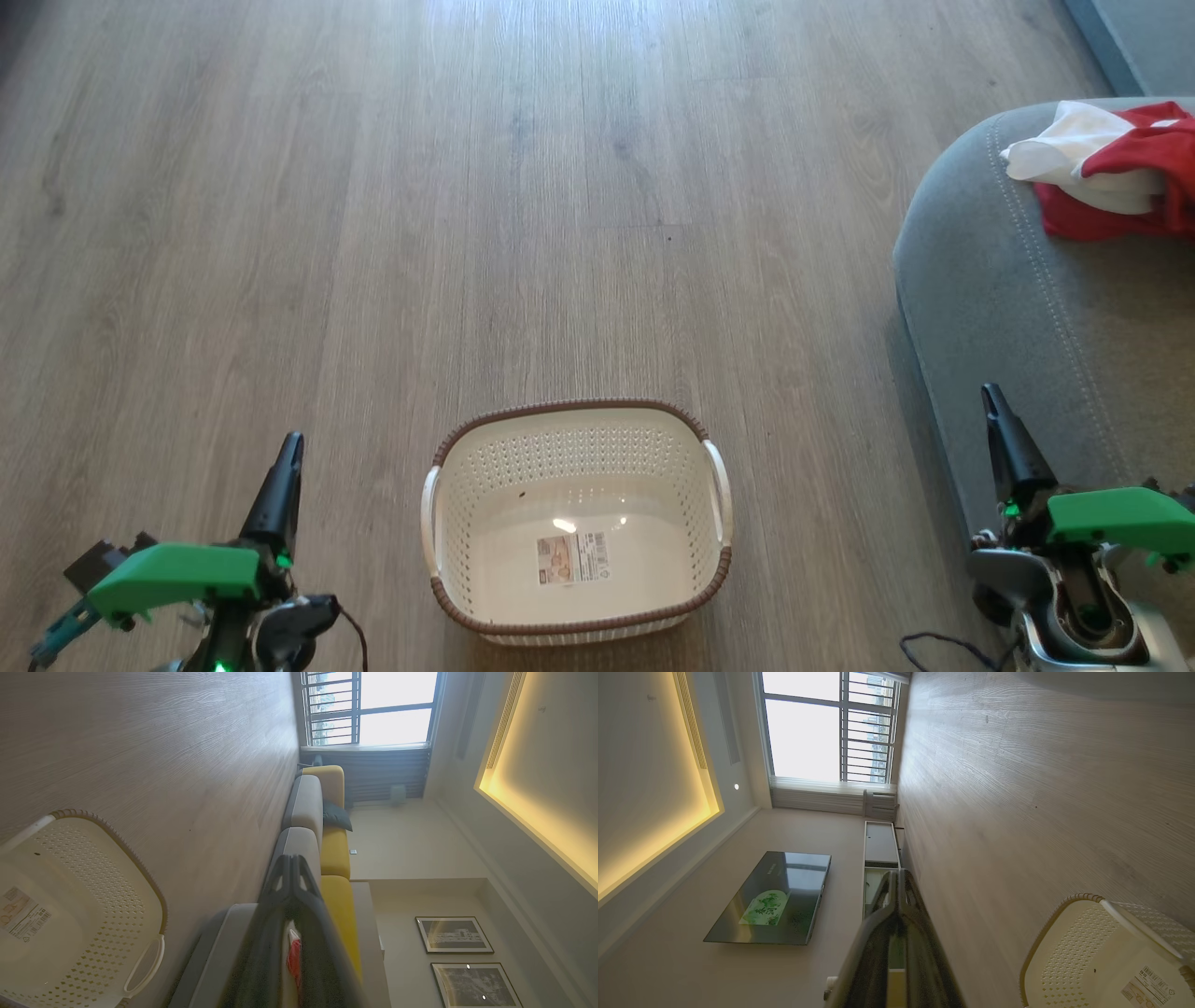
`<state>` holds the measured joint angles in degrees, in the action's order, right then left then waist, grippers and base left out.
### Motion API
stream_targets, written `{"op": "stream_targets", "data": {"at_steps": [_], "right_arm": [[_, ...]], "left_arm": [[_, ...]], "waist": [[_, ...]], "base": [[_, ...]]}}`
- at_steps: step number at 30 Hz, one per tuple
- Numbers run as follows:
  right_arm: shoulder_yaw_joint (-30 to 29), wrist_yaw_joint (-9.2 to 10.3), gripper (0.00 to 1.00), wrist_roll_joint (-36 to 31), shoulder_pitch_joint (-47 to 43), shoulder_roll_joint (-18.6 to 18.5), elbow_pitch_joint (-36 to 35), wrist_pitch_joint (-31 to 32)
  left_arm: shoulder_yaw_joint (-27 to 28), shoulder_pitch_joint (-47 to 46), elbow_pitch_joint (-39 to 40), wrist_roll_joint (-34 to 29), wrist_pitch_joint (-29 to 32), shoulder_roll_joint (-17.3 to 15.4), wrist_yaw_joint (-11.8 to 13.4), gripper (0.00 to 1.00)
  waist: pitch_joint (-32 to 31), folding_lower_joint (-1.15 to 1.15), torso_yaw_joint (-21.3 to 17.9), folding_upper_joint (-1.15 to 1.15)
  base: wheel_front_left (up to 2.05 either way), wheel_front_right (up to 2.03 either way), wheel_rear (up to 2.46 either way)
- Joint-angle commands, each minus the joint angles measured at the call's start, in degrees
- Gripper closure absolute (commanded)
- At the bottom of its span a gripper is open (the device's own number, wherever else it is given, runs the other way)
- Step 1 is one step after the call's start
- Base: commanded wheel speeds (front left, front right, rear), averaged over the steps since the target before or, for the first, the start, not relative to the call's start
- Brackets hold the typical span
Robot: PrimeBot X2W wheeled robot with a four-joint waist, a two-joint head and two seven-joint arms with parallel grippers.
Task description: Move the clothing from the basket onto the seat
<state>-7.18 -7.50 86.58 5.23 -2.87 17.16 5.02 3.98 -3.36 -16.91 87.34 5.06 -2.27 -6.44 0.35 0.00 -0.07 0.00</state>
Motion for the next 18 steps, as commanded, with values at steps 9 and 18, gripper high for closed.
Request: {"op": "stream_targets", "data": {"at_steps": [9, 18], "right_arm": [[0.6, 0.01, 1.0, 5.6, 1.0, 0.0, -3.1, 1.5], [0.6, 0.01, 1.0, 5.6, 1.0, 0.0, -3.1, 1.5]], "left_arm": [[2.6, -2.8, 2.8, 4.8, 1.4, -0.6, -1.0, 1.0], [2.6, -2.8, 2.8, 4.8, 1.4, -0.6, -1.0, 1.0]], "waist": [[-0.2, 0.0, 0.1, 0.0], [-0.2, 0.0, 0.1, 0.0]], "base": [[0.0, 0.0, 0.0], [0.0, 0.0, 0.0]]}}
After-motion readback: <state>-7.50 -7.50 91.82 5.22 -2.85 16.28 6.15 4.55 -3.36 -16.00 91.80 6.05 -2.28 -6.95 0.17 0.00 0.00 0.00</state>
